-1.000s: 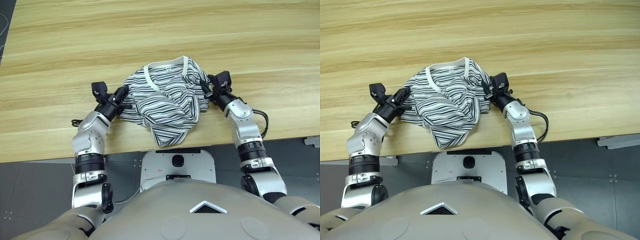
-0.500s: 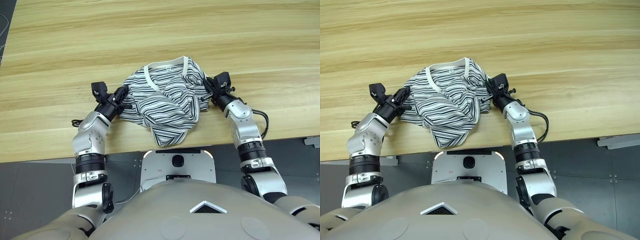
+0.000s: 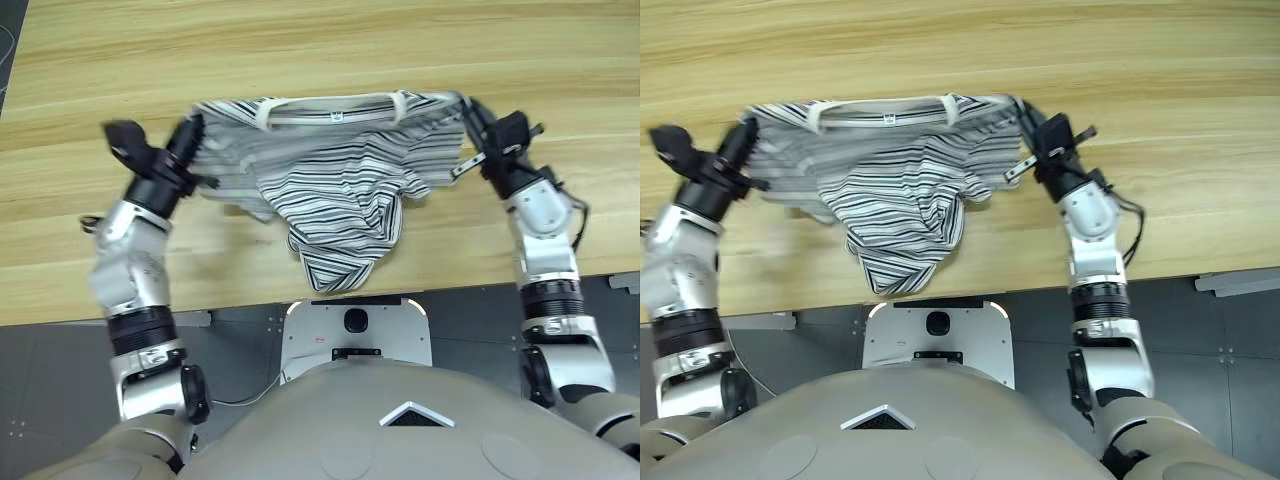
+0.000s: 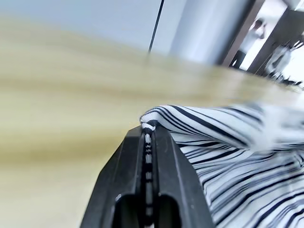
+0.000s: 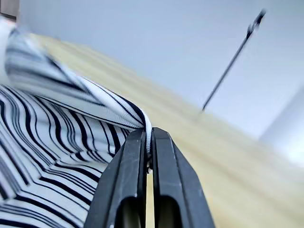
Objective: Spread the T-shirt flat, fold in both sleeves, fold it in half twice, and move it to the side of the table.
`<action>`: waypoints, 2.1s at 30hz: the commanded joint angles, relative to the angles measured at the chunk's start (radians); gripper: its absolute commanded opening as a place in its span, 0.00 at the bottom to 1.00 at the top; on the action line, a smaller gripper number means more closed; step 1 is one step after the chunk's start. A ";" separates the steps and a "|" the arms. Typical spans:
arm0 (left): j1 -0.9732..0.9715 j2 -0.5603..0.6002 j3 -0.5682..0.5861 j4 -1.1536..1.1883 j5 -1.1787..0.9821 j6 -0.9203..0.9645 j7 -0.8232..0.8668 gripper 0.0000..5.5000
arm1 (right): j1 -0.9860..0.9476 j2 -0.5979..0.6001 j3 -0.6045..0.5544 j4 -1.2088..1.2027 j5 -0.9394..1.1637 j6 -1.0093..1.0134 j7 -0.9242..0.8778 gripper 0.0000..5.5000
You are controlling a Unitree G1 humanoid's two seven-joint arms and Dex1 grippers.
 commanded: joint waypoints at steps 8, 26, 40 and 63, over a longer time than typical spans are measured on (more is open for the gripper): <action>0.049 0.085 0.062 -0.454 -0.123 0.000 -0.033 0.02 | 0.122 -0.275 -0.009 -0.421 0.373 -0.157 0.340 0.02; 0.188 0.311 0.508 -0.714 -0.791 -0.186 -0.489 0.02 | 0.167 -0.432 -0.735 -0.743 1.419 0.244 0.644 0.02; 0.377 0.316 0.086 -0.557 -0.286 -0.149 -0.681 0.02 | 0.219 -0.389 -0.309 -0.789 0.843 0.339 0.784 0.02; 0.142 0.337 -0.113 0.004 0.117 -0.291 -0.625 0.02 | 0.025 -0.209 0.166 0.120 -0.098 -0.198 0.502 0.02</action>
